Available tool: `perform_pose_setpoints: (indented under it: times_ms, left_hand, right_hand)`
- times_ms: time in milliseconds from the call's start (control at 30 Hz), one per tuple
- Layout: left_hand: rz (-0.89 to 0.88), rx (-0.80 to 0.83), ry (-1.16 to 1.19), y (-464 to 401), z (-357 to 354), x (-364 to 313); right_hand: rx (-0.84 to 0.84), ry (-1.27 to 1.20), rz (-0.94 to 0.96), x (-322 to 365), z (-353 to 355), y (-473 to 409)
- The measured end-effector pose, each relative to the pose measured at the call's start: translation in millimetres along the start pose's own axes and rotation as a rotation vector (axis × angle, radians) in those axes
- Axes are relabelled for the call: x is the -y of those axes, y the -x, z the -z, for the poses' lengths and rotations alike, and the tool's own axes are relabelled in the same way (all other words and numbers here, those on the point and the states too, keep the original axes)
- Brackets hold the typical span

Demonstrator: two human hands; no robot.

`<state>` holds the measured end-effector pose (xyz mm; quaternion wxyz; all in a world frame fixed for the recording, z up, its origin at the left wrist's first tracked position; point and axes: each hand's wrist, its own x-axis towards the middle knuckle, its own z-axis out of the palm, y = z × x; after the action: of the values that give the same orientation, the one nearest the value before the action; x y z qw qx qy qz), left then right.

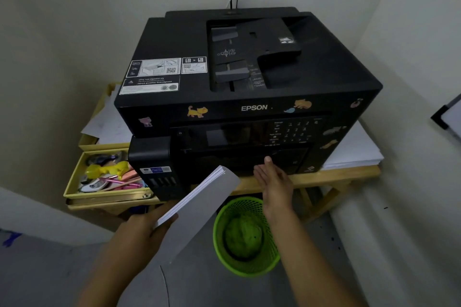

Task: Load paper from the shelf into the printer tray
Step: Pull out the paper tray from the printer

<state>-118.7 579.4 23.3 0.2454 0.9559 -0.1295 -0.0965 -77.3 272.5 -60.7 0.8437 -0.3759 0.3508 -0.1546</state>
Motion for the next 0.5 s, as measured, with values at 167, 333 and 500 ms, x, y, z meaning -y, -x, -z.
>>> perform_pose_setpoints:
  times_ms: [167, 333, 500]
  left_hand:
    - [0.022, 0.004, -0.028, 2.2, -3.0, 1.5]
    - [0.042, 0.030, -0.033, 8.0, -4.2, -1.1]
    - [0.053, 0.051, -0.005, 13.9, -5.4, -0.9]
  right_hand:
    - [-0.031, -0.191, -0.117, -3.8, -12.2, 1.7]
    - [-0.030, -0.306, -0.167, -9.3, -16.3, -0.1]
    - [-0.033, -0.299, -0.189, -10.2, -10.4, -2.9]
